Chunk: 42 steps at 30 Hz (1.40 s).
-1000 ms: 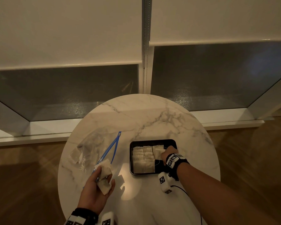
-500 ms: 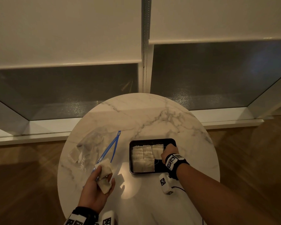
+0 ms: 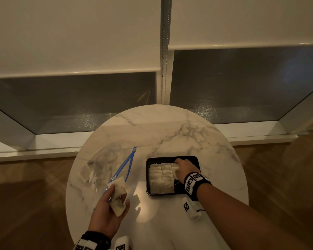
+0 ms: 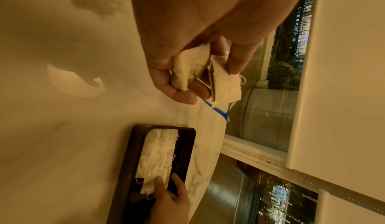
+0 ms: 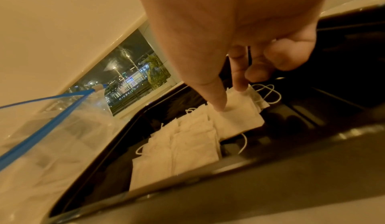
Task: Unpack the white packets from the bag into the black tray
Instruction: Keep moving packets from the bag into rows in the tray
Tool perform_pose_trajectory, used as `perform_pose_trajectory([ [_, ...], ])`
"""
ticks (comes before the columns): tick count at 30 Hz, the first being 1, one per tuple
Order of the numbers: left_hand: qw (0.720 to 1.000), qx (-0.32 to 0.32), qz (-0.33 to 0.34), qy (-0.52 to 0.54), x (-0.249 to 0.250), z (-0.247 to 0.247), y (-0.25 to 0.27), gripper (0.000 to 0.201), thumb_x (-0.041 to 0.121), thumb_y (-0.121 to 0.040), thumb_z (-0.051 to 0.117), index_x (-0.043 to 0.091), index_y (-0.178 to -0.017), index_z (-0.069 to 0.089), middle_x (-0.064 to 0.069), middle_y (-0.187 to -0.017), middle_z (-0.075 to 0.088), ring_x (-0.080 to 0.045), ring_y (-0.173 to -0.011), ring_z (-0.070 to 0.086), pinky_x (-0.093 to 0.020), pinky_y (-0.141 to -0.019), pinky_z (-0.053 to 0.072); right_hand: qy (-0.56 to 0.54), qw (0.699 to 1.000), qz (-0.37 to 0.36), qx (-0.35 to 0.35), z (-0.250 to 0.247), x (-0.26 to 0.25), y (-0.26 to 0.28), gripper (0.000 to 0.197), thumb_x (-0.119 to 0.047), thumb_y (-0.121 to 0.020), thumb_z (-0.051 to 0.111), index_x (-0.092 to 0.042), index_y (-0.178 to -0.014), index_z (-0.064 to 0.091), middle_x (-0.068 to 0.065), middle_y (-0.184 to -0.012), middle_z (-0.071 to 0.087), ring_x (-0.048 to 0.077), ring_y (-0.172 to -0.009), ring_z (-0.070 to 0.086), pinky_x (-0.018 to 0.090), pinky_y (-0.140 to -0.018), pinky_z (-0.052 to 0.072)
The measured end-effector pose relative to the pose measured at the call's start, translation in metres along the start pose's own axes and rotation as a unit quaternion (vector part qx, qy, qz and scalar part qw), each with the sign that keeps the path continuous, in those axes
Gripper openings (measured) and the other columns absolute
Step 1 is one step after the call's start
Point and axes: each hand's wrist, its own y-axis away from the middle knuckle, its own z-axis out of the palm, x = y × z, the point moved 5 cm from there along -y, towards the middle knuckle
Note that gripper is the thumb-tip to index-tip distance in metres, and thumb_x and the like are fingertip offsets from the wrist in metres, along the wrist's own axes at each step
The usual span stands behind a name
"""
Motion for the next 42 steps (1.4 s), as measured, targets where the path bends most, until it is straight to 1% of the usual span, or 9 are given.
perform_pose_trajectory([
  [5,1.0,-0.008,0.002,0.007,0.002,0.0,-0.002,0.031,0.029,-0.094,0.062,0.028,-0.125,0.059,-0.006,-0.117,0.066,-0.015,-0.088,0.062,-0.034,-0.072,0.056,0.028,0.999,-0.018,-0.024,0.0,-0.001,-0.003,0.052,-0.017,-0.088,0.054,-0.033,-0.136,0.045,0.007,-0.126,0.051,0.027,-0.106,0.059,0.037,-0.086,0.054],
  [11,1.0,-0.007,0.0,0.008,0.0,0.004,-0.002,0.028,0.029,-0.095,0.061,0.026,-0.123,0.061,-0.006,-0.111,0.068,-0.014,-0.089,0.063,-0.034,-0.07,0.056,-0.024,1.0,-0.004,-0.002,-0.004,0.001,-0.006,0.047,-0.016,-0.085,0.056,-0.027,-0.131,0.052,0.008,-0.122,0.053,0.025,-0.103,0.059,0.034,-0.086,0.054],
  [16,1.0,-0.008,-0.001,0.005,-0.001,0.009,-0.001,0.022,0.028,-0.093,0.062,0.026,-0.115,0.063,-0.005,-0.105,0.07,-0.014,-0.086,0.063,-0.032,-0.065,0.057,-0.072,0.995,0.055,0.03,0.003,0.01,0.0,0.043,-0.019,-0.085,0.055,-0.017,-0.128,0.051,0.011,-0.113,0.059,0.025,-0.096,0.062,0.031,-0.078,0.056],
  [19,1.0,-0.01,0.005,-0.01,-0.001,0.015,0.002,0.016,0.027,-0.096,0.06,0.025,-0.112,0.064,-0.005,-0.105,0.07,-0.014,-0.086,0.063,-0.034,-0.07,0.055,-0.093,0.993,0.067,0.03,0.008,0.014,0.003,0.044,-0.018,-0.083,0.054,-0.017,-0.127,0.049,0.009,-0.109,0.062,0.024,-0.092,0.063,0.032,-0.074,0.057],
  [27,0.999,-0.011,0.013,-0.037,-0.003,0.023,0.006,0.029,0.029,-0.096,0.061,0.02,-0.123,0.063,-0.007,-0.099,0.071,-0.017,-0.085,0.063,-0.037,-0.078,0.051,-0.189,0.978,0.081,0.018,0.007,0.016,0.004,0.038,-0.011,-0.082,0.057,-0.016,-0.12,0.052,0.008,-0.098,0.063,0.021,-0.081,0.061,0.026,-0.063,0.049],
  [31,0.999,-0.017,0.012,-0.044,-0.005,0.027,0.008,0.027,0.03,-0.096,0.061,0.021,-0.12,0.064,-0.009,-0.11,0.069,-0.019,-0.091,0.063,-0.039,-0.075,0.052,-0.211,0.975,0.072,0.01,0.008,0.016,0.007,0.045,-0.01,-0.084,0.056,-0.016,-0.128,0.051,0.01,-0.105,0.064,0.022,-0.087,0.062,0.024,-0.066,0.048],
  [36,0.998,-0.025,0.006,-0.052,-0.009,0.038,0.017,0.022,0.029,-0.096,0.06,0.02,-0.116,0.065,-0.008,-0.101,0.067,-0.018,-0.086,0.06,-0.039,-0.079,0.052,-0.224,0.972,0.046,0.047,-0.011,0.006,0.025,0.046,-0.011,-0.086,0.058,-0.015,-0.132,0.05,0.007,-0.109,0.062,0.019,-0.092,0.059,0.023,-0.074,0.046],
  [39,0.996,-0.037,0.008,-0.079,-0.013,0.044,0.019,0.025,0.03,-0.096,0.061,0.018,-0.117,0.065,-0.008,-0.1,0.066,-0.017,-0.084,0.06,-0.037,-0.078,0.05,-0.31,0.949,0.019,0.063,-0.03,-0.018,0.047,0.032,-0.019,-0.09,0.061,-0.018,-0.122,0.058,-0.002,-0.104,0.06,0.012,-0.091,0.058,0.02,-0.074,0.048],
  [42,0.992,-0.06,0.015,-0.107,-0.019,0.054,0.022,0.025,0.03,-0.097,0.061,0.018,-0.117,0.066,-0.007,-0.1,0.069,-0.017,-0.085,0.062,-0.036,-0.079,0.049,-0.401,0.914,-0.054,-0.036,-0.045,-0.061,0.078,0.016,-0.032,-0.091,0.063,-0.022,-0.103,0.067,-0.002,-0.098,0.068,0.011,-0.089,0.063,0.027,-0.081,0.055],
])
